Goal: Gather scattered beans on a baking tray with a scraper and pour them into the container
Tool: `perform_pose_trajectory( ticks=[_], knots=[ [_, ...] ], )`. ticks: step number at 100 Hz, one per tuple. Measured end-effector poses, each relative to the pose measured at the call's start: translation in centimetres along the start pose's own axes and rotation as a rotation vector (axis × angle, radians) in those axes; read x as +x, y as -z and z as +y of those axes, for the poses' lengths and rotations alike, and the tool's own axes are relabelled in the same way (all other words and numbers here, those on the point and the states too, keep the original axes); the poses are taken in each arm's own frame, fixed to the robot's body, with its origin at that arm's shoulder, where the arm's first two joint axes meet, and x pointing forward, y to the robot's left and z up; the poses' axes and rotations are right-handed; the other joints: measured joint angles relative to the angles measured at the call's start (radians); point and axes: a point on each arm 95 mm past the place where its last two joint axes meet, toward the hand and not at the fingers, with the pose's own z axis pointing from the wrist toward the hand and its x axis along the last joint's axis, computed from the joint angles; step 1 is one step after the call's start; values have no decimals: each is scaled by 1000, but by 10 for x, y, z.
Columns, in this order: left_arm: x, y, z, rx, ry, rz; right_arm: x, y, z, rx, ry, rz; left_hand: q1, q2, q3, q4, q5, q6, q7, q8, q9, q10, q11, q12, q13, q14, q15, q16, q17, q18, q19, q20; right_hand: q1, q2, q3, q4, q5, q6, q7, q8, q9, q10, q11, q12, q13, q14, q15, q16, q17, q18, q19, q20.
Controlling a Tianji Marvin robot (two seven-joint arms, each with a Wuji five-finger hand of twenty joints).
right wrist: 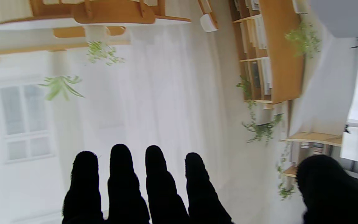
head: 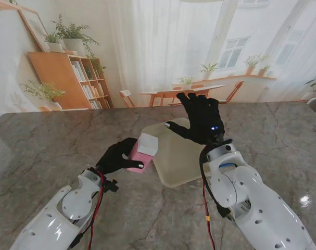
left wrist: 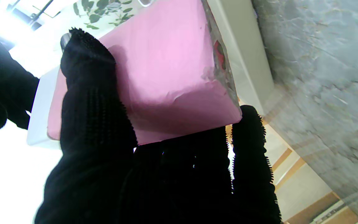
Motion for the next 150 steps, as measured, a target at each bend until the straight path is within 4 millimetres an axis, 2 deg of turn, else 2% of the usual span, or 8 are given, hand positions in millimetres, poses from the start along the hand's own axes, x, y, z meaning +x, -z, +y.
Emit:
perform_pose_trajectory(
  ticks=[20,39,60,73,87,117,139,150],
  knots=[
    [-13,-1,-6,19,-29,-58,-17,16,-25,40,-186,-117,0,0,0,0,-2,0,0,6,-5,-1,0,0,-5,0,-1,0,0,0,0,0,81,-27,1,20,163,-86,99,22,176,-95,92,52,176,-73,93,30,134,-2,92,26],
    [-27,-2,-16,63,-49,-135,-37,30,-60,121,-187,-194,0,0,0,0,-3,0,0,11,-8,-3,0,0,-10,-3,-2,0,-2,0,0,0,114,-55,2,31,202,-106,147,25,244,-132,136,89,250,-100,145,60,183,-4,117,50],
    [-49,-5,-23,100,-32,-227,-48,48,-76,146,-220,-324,0,19,0,0,-24,0,0,27,-27,-5,1,2,-26,-5,-5,0,-25,0,0,0,132,-79,5,39,226,-116,159,25,268,-132,142,93,261,-100,156,67,185,-5,119,51],
    [-66,-9,-26,109,-29,-282,-53,55,-81,148,-245,-368,0,20,0,0,-34,0,0,45,-39,-11,8,2,-37,-7,-8,-1,-36,0,0,0,130,-91,84,40,237,-120,172,25,272,-132,143,99,271,-100,170,69,185,-5,119,62],
    [-81,-15,-25,119,0,-333,-57,60,-82,149,-251,-392,3,21,0,0,-53,0,15,62,-50,-12,8,2,-61,-7,-8,-3,-51,0,0,0,128,-91,93,40,238,-122,179,25,282,-132,143,100,271,-100,170,75,185,-5,119,62],
    [-83,-22,-20,108,15,-335,-59,62,-86,154,-259,-401,4,53,-9,0,-104,-4,41,114,-112,-27,72,7,-88,-7,-9,-38,-77,1,-2,-26,120,-91,94,40,249,-129,192,25,282,-132,143,109,271,-100,170,77,185,-5,119,63],
    [-84,-14,-19,90,12,-344,-58,59,-88,159,-268,-393,3,93,-9,0,-146,-35,41,135,-187,-69,140,-94,-153,-8,-36,-65,-139,38,-27,-49,113,-91,94,40,250,-129,193,25,283,-132,143,110,271,-100,170,78,185,-5,119,63],
    [-84,-7,-19,71,-6,-347,-57,58,-89,164,-272,-387,3,95,-9,0,-158,-44,41,137,-228,-84,181,-208,-198,-6,-56,-94,-181,48,-41,-59,113,-91,94,40,262,-131,197,25,288,-132,143,110,271,-100,170,78,185,-5,119,71]
  ],
)
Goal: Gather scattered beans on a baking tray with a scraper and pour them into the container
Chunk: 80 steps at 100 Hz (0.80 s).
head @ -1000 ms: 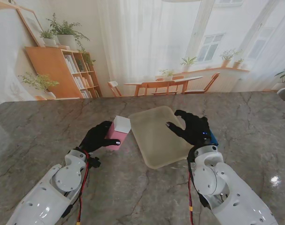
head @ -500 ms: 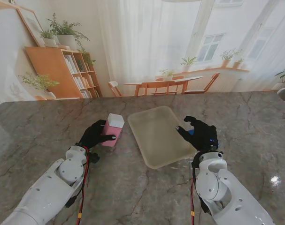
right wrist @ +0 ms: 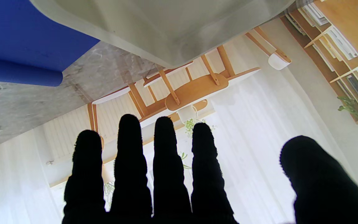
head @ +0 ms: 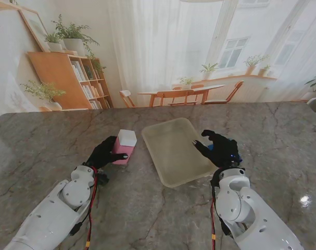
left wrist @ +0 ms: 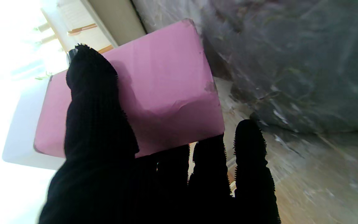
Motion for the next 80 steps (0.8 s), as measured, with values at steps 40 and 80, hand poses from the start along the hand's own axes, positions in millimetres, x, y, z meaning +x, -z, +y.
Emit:
perform_pose_trajectory(
  ticks=[40,80],
  knots=[
    [-8,18,-6,-52,-54,-46,1,-2,-2,10,-10,7,-16,128,19,0,3,89,-342,-111,-148,98,-46,-272,-187,38,-59,-65,-146,-164,-10,-1,0,0,0,0,0,-1,0,0,8,0,0,0,0,0,0,0,0,1,0,3],
    [-7,32,-8,-146,-107,-60,2,-3,-4,21,-12,7,-121,194,179,8,-147,336,-741,-535,-405,242,-200,-460,-453,37,-186,-179,-301,-210,-319,-30,0,0,0,0,0,-1,0,0,8,0,0,0,15,0,0,4,0,1,0,3]
  ],
)
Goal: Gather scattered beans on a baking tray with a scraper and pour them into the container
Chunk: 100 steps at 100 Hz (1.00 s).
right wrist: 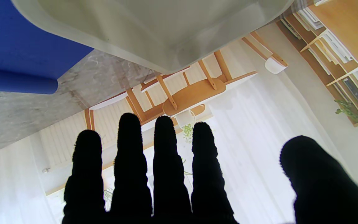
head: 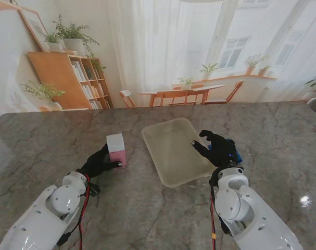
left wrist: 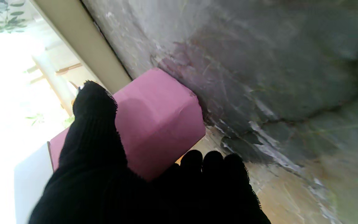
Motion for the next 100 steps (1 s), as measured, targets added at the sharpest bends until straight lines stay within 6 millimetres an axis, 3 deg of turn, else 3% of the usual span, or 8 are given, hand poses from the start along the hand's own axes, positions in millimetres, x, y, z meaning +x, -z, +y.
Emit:
perform_pose_trajectory(
  ticks=[10,18,35,43,50,61,83,100],
  knots=[
    [-2,6,-2,-30,-11,-13,0,0,0,3,0,1,-41,0,0,0,-10,22,-31,-89,-62,20,-14,-25,-62,-1,-25,-25,-14,-7,-165,-58,0,0,0,0,0,0,0,0,0,0,0,0,0,0,0,0,0,0,0,0],
    [-5,10,-3,-43,-50,-20,0,0,-1,5,0,2,-54,0,0,0,-9,29,-32,-198,-94,32,-20,-41,-84,1,-34,-39,-14,-7,-242,-62,0,0,0,0,0,0,0,0,0,0,0,0,0,0,0,0,0,0,0,0],
    [-11,18,-5,-29,-61,-36,1,0,-1,10,-1,5,-80,0,1,0,-8,34,-31,-273,-121,39,-18,-41,-105,7,-43,-46,-13,-6,-298,-87,0,0,0,0,0,0,0,0,0,0,0,0,0,0,0,0,0,0,0,0],
    [-15,24,-8,-10,-72,-49,1,0,-1,13,-2,5,-88,0,1,1,-7,37,-39,-280,-139,53,-19,-42,-108,36,-43,-46,-12,24,-307,-98,0,0,0,0,0,0,0,0,0,0,0,0,0,0,0,0,0,0,0,0],
    [-17,31,-11,7,-95,-61,0,-1,-1,12,-3,5,-88,0,1,1,4,37,-39,-289,-145,61,-21,-49,-109,87,-43,-50,-6,88,-310,-105,0,0,0,0,0,0,0,0,0,0,0,0,0,0,-1,0,0,0,-4,0],
    [-17,49,-20,61,-129,-85,-2,1,0,9,-5,0,-88,0,1,1,6,37,-39,-289,-145,61,-21,-49,-109,124,-31,-51,21,274,-313,-105,0,0,0,0,0,-2,0,0,0,0,0,0,0,0,-9,0,0,0,-7,0],
    [-4,94,-37,269,-214,-66,-12,9,9,-12,-69,39,-88,1,1,1,6,-3,9,-97,-80,20,-13,-29,-79,112,-32,-55,60,284,-312,-105,1,0,0,0,-1,-7,-6,-11,-2,-1,-15,0,-6,0,-64,-11,0,0,-21,0],
    [23,121,-40,403,-204,36,-17,24,18,-59,-124,65,-72,103,0,1,82,-54,70,-12,56,-20,14,-3,29,93,-28,-50,119,286,-270,-91,1,0,21,0,-4,-8,-28,-21,-3,-11,-40,-9,-6,-1,-98,-26,49,2,-43,0]
  ],
)
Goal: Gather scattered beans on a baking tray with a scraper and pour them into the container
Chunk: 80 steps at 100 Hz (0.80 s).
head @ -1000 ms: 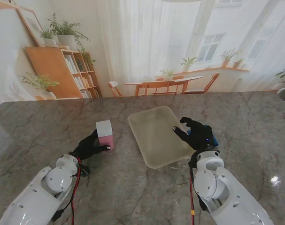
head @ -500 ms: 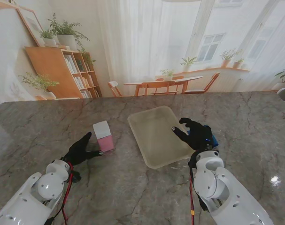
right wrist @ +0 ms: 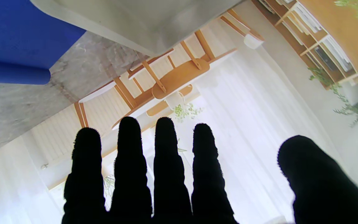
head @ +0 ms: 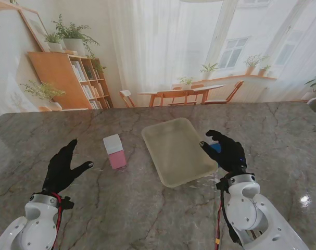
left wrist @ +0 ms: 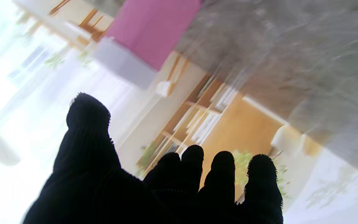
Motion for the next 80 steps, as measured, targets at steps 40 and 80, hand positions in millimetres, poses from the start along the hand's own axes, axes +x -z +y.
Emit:
perform_pose_trajectory(
  ticks=[40,80],
  knots=[
    [50,15,3,54,288,103,7,31,4,181,-304,36,-3,81,-2,3,147,-54,23,51,164,-19,23,36,141,14,12,27,65,136,84,74,18,42,-113,0,-62,-2,-73,-30,-37,-5,-66,-27,56,3,-52,5,144,57,7,62],
    [48,-1,7,-12,329,85,5,30,-3,168,-203,24,-4,81,-2,3,147,-54,23,51,165,-19,23,36,141,20,12,27,65,138,84,83,51,43,-136,0,-72,1,-78,-31,-37,0,-79,-27,53,5,-75,6,120,57,-30,63]
  ],
)
